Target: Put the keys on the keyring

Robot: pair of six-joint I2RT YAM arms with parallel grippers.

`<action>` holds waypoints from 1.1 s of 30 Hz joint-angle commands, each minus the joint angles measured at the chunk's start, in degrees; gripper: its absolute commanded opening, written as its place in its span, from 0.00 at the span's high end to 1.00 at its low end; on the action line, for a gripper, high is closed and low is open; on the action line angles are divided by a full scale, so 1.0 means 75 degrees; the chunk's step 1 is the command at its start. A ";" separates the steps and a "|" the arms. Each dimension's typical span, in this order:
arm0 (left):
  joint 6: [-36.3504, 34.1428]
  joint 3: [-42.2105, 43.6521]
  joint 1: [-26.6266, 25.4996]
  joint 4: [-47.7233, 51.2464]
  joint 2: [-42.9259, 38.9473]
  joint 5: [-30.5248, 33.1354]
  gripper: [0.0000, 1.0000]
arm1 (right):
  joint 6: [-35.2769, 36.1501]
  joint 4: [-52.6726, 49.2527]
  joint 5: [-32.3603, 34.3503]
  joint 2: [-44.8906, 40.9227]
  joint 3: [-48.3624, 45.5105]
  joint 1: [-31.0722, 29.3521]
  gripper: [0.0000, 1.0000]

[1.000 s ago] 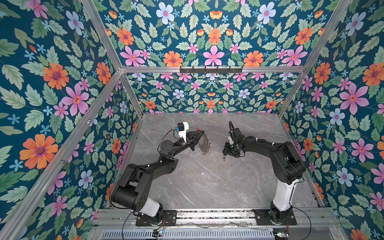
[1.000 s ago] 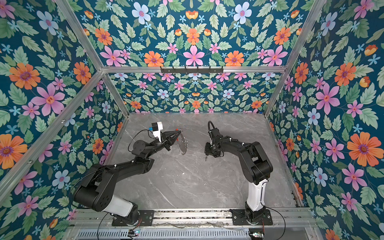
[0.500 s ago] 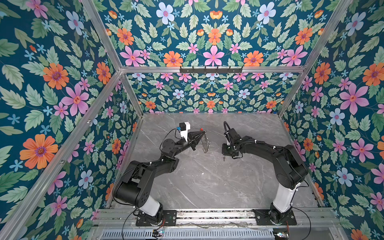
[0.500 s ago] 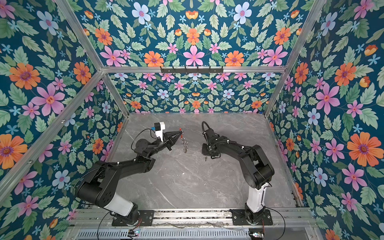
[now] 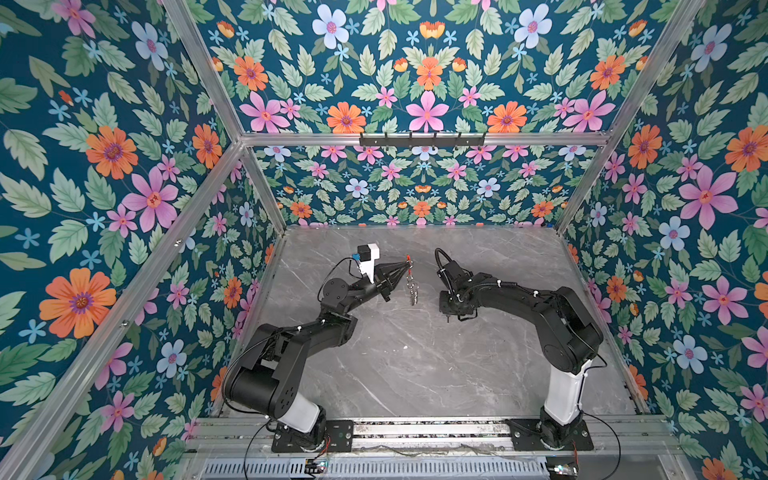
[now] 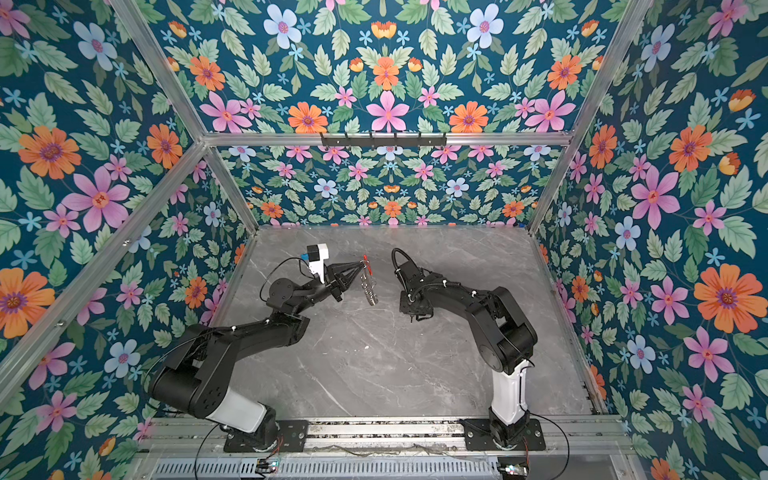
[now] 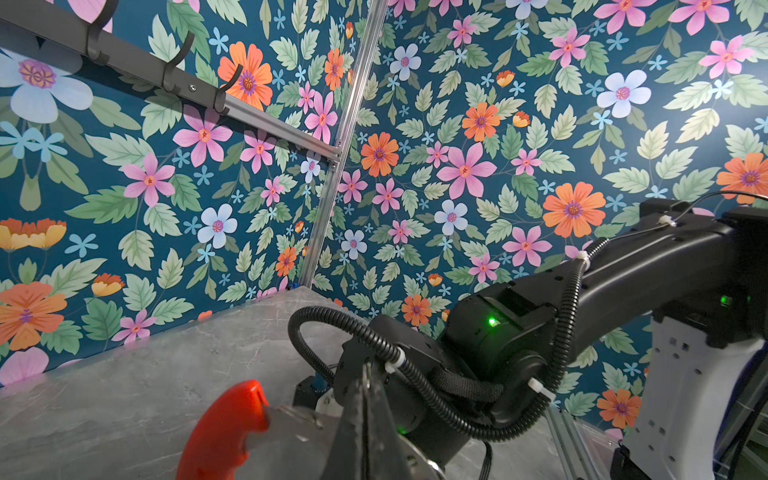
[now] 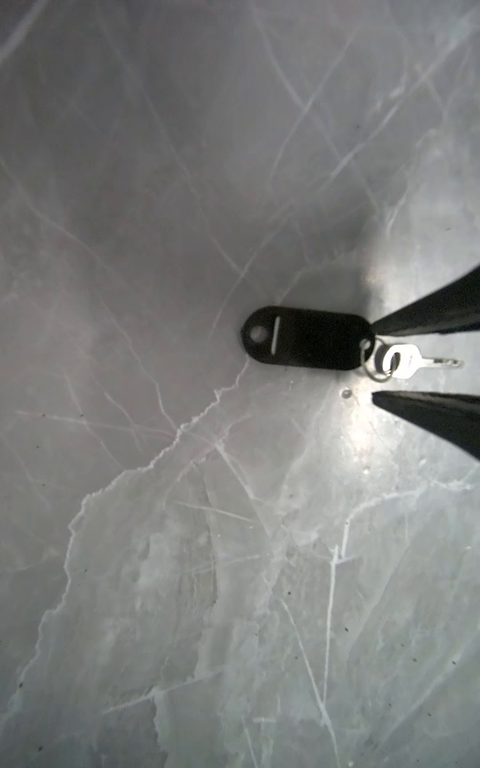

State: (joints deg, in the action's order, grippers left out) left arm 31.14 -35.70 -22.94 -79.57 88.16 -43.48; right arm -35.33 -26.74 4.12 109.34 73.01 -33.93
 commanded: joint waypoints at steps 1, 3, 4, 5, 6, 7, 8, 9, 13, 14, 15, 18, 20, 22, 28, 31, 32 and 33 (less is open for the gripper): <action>-0.0026 -0.0007 0.0000 -0.0278 -0.0058 -0.0026 1.00 | 0.0069 -0.0102 0.0048 0.0048 0.0058 -0.0020 0.75; -0.0015 -0.0038 0.0000 -0.0266 -0.0036 -0.0037 1.00 | 0.0070 -0.0126 0.0027 0.0114 0.0101 -0.0022 0.74; -0.0003 -0.0055 0.0000 -0.0263 -0.0024 -0.0055 1.00 | 0.0070 -0.0137 0.0003 0.0147 0.0123 -0.0022 0.75; -0.0003 -0.0076 0.0000 -0.0234 -0.0014 -0.0072 1.00 | 0.0067 -0.0144 -0.0027 0.0182 0.0141 -0.0021 0.75; -0.0002 -0.0089 0.0000 -0.0226 -0.0016 -0.0081 1.00 | 0.0063 -0.0149 -0.0065 0.0210 0.0144 -0.0022 0.75; -0.0003 -0.0104 0.0000 -0.0205 -0.0008 -0.0080 1.00 | 0.0059 -0.0155 -0.0063 0.0236 0.0149 -0.0031 0.74; -0.0003 -0.0114 0.0000 -0.0188 0.0010 -0.0085 1.00 | 0.0057 -0.0150 -0.0068 0.0261 0.0150 -0.0037 0.75; -0.0003 -0.0123 0.0000 -0.0188 0.0019 -0.0085 1.00 | 0.0057 -0.0177 -0.0061 0.0280 0.0148 -0.0028 0.75; 0.0044 -0.0150 0.0000 -0.0184 0.0070 -0.0097 1.00 | 0.0079 -0.0197 0.0010 0.0237 0.0110 -0.0034 0.81; 0.0047 -0.0151 0.0000 -0.0188 0.0079 -0.0097 1.00 | 0.0081 -0.0196 0.0030 0.0202 0.0099 -0.0034 0.83; 0.0056 -0.0158 0.0000 -0.0185 0.0085 -0.0096 1.00 | 0.0081 -0.0185 0.0031 0.0177 0.0066 -0.0034 0.85; 0.0091 -0.0179 0.0000 -0.0196 0.0115 -0.0097 1.00 | 0.0094 -0.0188 0.0060 0.0097 0.0025 -0.0034 0.89; 0.0114 -0.0193 0.0000 -0.0195 0.0105 -0.0108 1.00 | 0.0116 -0.0184 0.0071 0.0063 0.0011 -0.0034 0.91; 0.0123 -0.0202 0.0000 -0.0198 0.0116 -0.0105 1.00 | 0.0138 -0.0190 0.0086 0.0036 0.0016 -0.0037 0.97; 0.0161 -0.0205 0.0000 -0.0195 0.0118 -0.0131 1.00 | 0.0280 -0.0141 0.0129 -0.0081 0.0061 -0.0031 1.00; 0.0179 -0.0199 0.0000 -0.0192 0.0111 -0.0132 1.00 | 0.0468 -0.0116 0.0255 -0.0103 0.0118 -0.0028 1.00; 0.0182 -0.0199 -0.0002 -0.0195 0.0109 -0.0132 1.00 | 0.0534 -0.0062 0.0246 -0.0127 0.0112 -0.0034 1.00; 0.0184 -0.0202 0.0000 -0.0189 0.0109 -0.0132 1.00 | 0.0627 0.0066 0.0173 -0.0169 0.0069 -0.0016 1.00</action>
State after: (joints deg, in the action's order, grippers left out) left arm 32.56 -36.91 -22.94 -79.26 88.99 -43.90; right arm -32.58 -26.96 4.62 108.95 73.54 -34.09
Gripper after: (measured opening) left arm 0.050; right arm 0.049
